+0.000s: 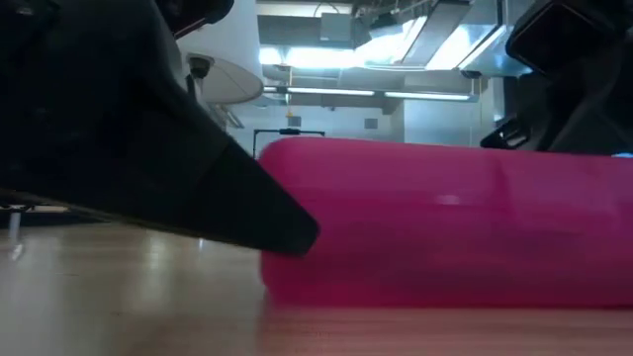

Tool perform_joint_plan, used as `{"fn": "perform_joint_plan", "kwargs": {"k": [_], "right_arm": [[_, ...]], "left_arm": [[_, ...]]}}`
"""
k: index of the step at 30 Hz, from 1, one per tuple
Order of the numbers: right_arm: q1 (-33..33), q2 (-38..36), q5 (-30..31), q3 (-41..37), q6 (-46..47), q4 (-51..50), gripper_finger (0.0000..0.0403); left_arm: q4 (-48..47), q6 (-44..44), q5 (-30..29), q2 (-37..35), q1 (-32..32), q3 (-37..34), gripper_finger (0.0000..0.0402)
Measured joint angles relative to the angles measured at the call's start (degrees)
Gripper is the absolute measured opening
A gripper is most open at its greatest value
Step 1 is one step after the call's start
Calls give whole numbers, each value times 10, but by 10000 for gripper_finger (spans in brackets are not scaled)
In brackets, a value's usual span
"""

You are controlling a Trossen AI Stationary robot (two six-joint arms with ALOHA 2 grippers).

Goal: Pick & place school supplies into a supply box
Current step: Close the pink supply box

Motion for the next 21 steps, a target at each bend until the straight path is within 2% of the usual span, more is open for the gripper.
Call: {"fn": "perform_joint_plan", "kwargs": {"k": [5, 21], "right_arm": [[1, 43, 0, 29, -3, 7, 78], [1, 63, 0, 44, -10, 12, 78]], "left_arm": [[-1, 0, 38, -2, 0, 0, 2], [-1, 5, 42, -29, 0, 0, 3]]}}
